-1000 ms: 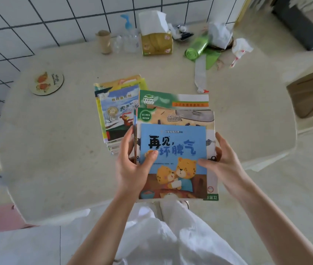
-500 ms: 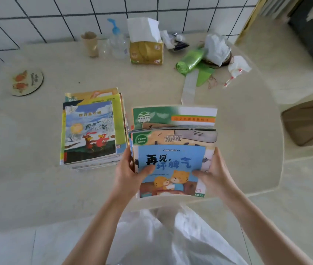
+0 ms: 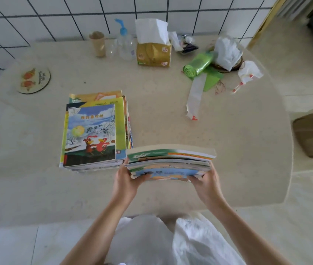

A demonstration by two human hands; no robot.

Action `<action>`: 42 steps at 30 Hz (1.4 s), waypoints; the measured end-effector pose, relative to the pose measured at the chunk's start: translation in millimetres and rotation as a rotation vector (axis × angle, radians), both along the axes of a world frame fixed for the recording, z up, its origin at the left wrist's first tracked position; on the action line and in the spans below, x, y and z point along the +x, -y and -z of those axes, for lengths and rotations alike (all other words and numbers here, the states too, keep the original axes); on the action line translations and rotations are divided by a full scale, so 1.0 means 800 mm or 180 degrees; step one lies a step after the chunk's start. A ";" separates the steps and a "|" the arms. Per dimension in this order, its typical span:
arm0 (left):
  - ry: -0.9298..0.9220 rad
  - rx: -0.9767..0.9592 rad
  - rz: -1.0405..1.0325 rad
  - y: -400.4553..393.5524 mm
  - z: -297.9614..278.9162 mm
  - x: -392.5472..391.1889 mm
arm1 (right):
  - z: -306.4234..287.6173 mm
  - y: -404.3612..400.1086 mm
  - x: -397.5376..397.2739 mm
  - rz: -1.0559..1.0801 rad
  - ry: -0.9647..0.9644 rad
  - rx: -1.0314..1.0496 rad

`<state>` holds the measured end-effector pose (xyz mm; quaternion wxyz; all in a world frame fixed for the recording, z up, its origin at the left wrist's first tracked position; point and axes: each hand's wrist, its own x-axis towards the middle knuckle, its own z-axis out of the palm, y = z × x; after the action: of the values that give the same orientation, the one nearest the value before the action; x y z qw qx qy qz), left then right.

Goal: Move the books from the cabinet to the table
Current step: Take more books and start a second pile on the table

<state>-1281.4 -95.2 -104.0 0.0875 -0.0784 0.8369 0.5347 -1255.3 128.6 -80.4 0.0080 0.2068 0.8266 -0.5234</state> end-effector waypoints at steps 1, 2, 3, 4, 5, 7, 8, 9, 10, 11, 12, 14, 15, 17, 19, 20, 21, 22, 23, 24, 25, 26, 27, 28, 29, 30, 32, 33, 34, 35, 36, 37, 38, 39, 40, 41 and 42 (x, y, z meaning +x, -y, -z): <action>0.0005 -0.0028 0.0012 0.001 0.002 0.000 | 0.004 0.000 0.001 0.0006 0.0037 0.0040; 0.0021 -0.0060 0.0035 0.002 0.004 0.000 | 0.005 0.000 0.003 -0.0011 0.0013 0.0072; 0.0036 -0.0092 0.0061 0.002 0.006 -0.001 | 0.008 -0.002 0.004 -0.0046 -0.0018 0.0139; 0.0031 -0.0115 0.0088 0.001 0.007 -0.002 | 0.011 -0.004 0.005 -0.0090 -0.0067 0.0180; 0.0027 -0.0125 0.0109 0.001 0.006 -0.002 | 0.014 -0.007 0.006 -0.0135 -0.0092 0.0222; 0.0003 -0.0132 0.0142 0.000 0.004 -0.001 | 0.019 -0.013 0.007 -0.0239 -0.0145 0.0339; -0.0028 -0.0140 0.0149 0.001 0.003 0.000 | 0.021 -0.015 0.006 -0.0295 -0.0167 0.0411; -0.0041 -0.0137 0.0144 0.002 0.003 0.000 | 0.023 -0.017 0.006 -0.0350 -0.0174 0.0461; -0.0057 -0.0146 0.0140 0.003 0.002 0.000 | 0.025 -0.020 0.005 -0.0407 -0.0180 0.0487; -0.0086 -0.0172 0.0143 0.004 0.003 0.001 | 0.027 -0.022 0.005 -0.0461 -0.0174 0.0498; -0.0128 -0.0207 0.0162 0.006 0.005 0.002 | 0.028 -0.025 0.006 -0.0522 -0.0180 0.0499; -0.0147 -0.0273 0.0218 0.009 0.010 0.003 | 0.031 -0.030 0.007 -0.0672 -0.0174 0.0501; -0.0140 -0.0306 0.0251 0.011 0.013 0.004 | 0.033 -0.032 0.008 -0.0749 -0.0173 0.0531; -0.0079 -0.0365 0.0331 0.014 0.020 0.006 | 0.038 -0.037 0.010 -0.0908 -0.0127 0.0612; -0.0051 -0.0464 0.0408 0.017 0.027 0.007 | 0.044 -0.040 0.011 -0.1006 -0.0051 0.0676; -0.0057 -0.0508 0.0426 0.019 0.030 0.008 | 0.047 -0.042 0.012 -0.0996 -0.0023 0.0680; -0.0053 -0.0540 0.0419 0.020 0.033 0.007 | 0.049 -0.043 0.013 -0.0960 0.0004 0.0670; -0.0035 -0.0564 0.0410 0.021 0.035 0.006 | 0.051 -0.043 0.013 -0.0926 0.0019 0.0665; -0.0014 -0.0585 0.0412 0.022 0.035 0.005 | 0.052 -0.043 0.014 -0.0898 0.0043 0.0652; -0.0017 -0.0602 0.0424 0.022 0.035 0.004 | 0.054 -0.043 0.014 -0.0863 0.0070 0.0629; -0.0044 -0.0612 0.0441 0.022 0.035 0.004 | 0.055 -0.043 0.014 -0.0823 0.0104 0.0596; -0.0060 -0.0604 0.0450 0.022 0.035 0.004 | 0.057 -0.044 0.014 -0.0782 0.0146 0.0557; -0.0065 -0.0581 0.0452 0.021 0.034 0.004 | 0.059 -0.044 0.013 -0.0752 0.0203 0.0511; -0.0059 -0.0559 0.0453 0.021 0.032 0.003 | 0.060 -0.046 0.011 -0.0727 0.0262 0.0464; -0.0044 -0.0548 0.0462 0.021 0.032 0.002 | 0.061 -0.047 0.009 -0.0714 0.0320 0.0421; -0.0028 -0.0555 0.0473 0.021 0.033 0.001 | 0.061 -0.047 0.005 -0.0710 0.0366 0.0377; 0.0033 -0.0603 0.0466 0.021 0.035 -0.002 | 0.059 -0.048 -0.002 -0.0712 0.0439 0.0302; 0.0073 -0.0631 0.0457 0.020 0.035 -0.004 | 0.057 -0.049 -0.006 -0.0710 0.0486 0.0259; 0.0089 -0.0683 0.0472 0.019 0.034 -0.005 | 0.056 -0.050 -0.008 -0.0698 0.0553 0.0190; 0.0066 -0.0722 0.0501 0.016 0.032 -0.005 | 0.055 -0.053 -0.010 -0.0686 0.0628 0.0095; 0.0029 -0.0719 0.0516 0.013 0.028 -0.004 | 0.054 -0.057 -0.011 -0.0668 0.0704 -0.0021; -0.0003 -0.0668 0.0528 0.009 0.021 -0.002 | 0.052 -0.063 -0.011 -0.0648 0.0782 -0.0117; -0.0006 -0.0575 0.0543 0.003 0.015 0.000 | 0.048 -0.070 -0.013 -0.0631 0.0842 -0.0187; 0.0016 -0.0461 0.0556 -0.003 0.010 0.000 | 0.042 -0.076 -0.014 -0.0636 0.0880 -0.0236; 0.0064 -0.0357 0.0556 -0.008 0.005 -0.001 | 0.035 -0.081 -0.016 -0.0653 0.0888 -0.0296; 0.0123 -0.0248 0.0521 -0.014 0.002 -0.005 | 0.026 -0.086 -0.019 -0.0661 0.0884 -0.0351; 0.0193 -0.0142 0.0466 -0.019 0.000 -0.010 | 0.016 -0.091 -0.024 -0.0656 0.0867 -0.0413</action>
<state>-1289.3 -80.1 -103.9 0.1499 -0.0351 0.8490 0.5054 -1274.2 201.2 -93.5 0.1868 0.1890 0.7992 -0.5391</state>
